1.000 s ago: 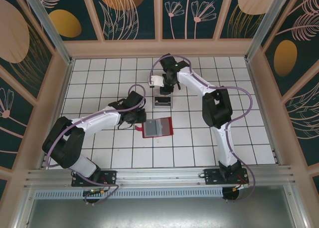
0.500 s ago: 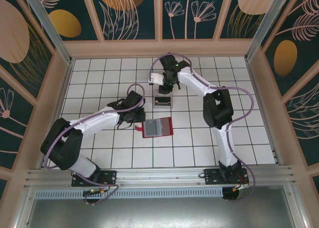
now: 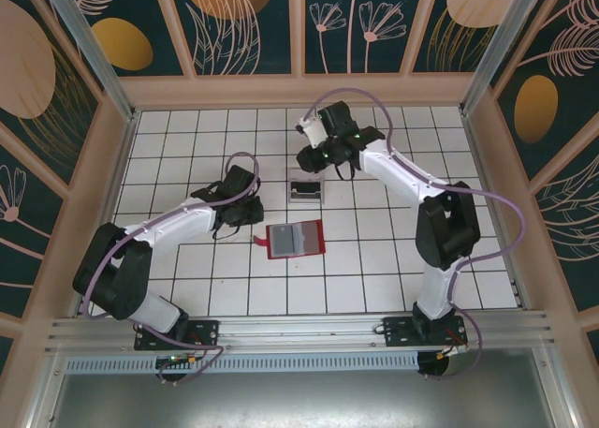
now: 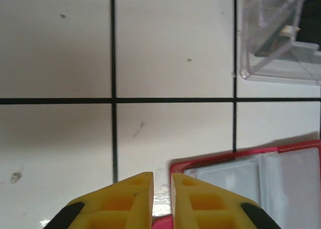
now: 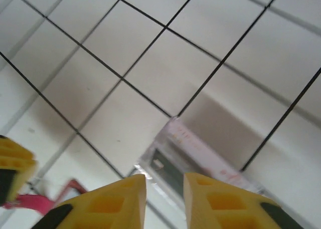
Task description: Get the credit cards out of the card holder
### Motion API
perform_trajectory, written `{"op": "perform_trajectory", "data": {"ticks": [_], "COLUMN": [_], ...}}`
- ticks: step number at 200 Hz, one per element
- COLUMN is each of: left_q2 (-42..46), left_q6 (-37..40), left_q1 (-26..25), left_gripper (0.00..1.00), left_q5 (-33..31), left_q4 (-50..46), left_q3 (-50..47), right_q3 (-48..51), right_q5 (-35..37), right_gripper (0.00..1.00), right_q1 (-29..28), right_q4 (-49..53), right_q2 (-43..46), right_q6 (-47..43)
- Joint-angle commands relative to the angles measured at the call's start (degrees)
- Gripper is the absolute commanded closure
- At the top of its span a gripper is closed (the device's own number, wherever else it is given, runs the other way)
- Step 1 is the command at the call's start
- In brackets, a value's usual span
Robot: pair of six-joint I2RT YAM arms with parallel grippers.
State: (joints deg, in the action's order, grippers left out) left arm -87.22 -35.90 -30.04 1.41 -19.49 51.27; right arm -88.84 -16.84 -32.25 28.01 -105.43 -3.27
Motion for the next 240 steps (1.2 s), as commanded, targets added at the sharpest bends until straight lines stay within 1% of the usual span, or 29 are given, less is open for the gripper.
{"op": "perform_trajectory", "data": {"ticks": [1,18,26,45,62,84,117,157,240], "left_q2": [1.34,1.35,1.3,1.43,1.83,2.84,5.19,7.89,8.79], "left_q6": [2.09,2.65,2.85,3.2,3.46,3.97,5.21,6.29,6.81], "left_q1": [2.0,3.33,3.87,5.34,6.75,8.38,10.68,11.14,11.14], "left_gripper": [0.81,0.81,0.81,0.81,0.81,0.81,0.81,0.8,0.79], "left_q5": [2.26,3.21,3.59,4.22,4.52,4.53,3.59,1.38,1.44], "left_q4": [1.27,1.55,1.56,1.39,1.08,0.55,-1.19,-3.31,-3.7], "left_q3": [-0.64,-0.78,-0.76,-0.9,-0.97,-1.23,-1.51,-1.7,-1.85], "right_q3": [6.11,9.9,11.22,14.4,16.92,18.01,16.75,14.78,13.79], "right_q5": [-6.58,-8.85,-10.04,-9.29,-10.33,-11.7,-11.23,-9.4,-8.33], "right_gripper": [0.74,0.74,0.73,0.7,0.68,0.68,0.67,0.67,0.66], "right_q1": [-0.76,-1.9,-2.7,-5.37,-7.99,-11.27,-15.21,-17.87,-18.47], "right_q4": [-3.1,-3.14,-3.3,-4.28,-6.55,-9.53,-11.86,-11.83,-11.03], "right_q2": [3.43,4.59,4.95,5.89,5.45,3.31,-0.79,-4.81,-9.59], "right_q6": [21.82,28.39,29.93,32.99,36.57,39.88,44.3,46.97,48.06]}}
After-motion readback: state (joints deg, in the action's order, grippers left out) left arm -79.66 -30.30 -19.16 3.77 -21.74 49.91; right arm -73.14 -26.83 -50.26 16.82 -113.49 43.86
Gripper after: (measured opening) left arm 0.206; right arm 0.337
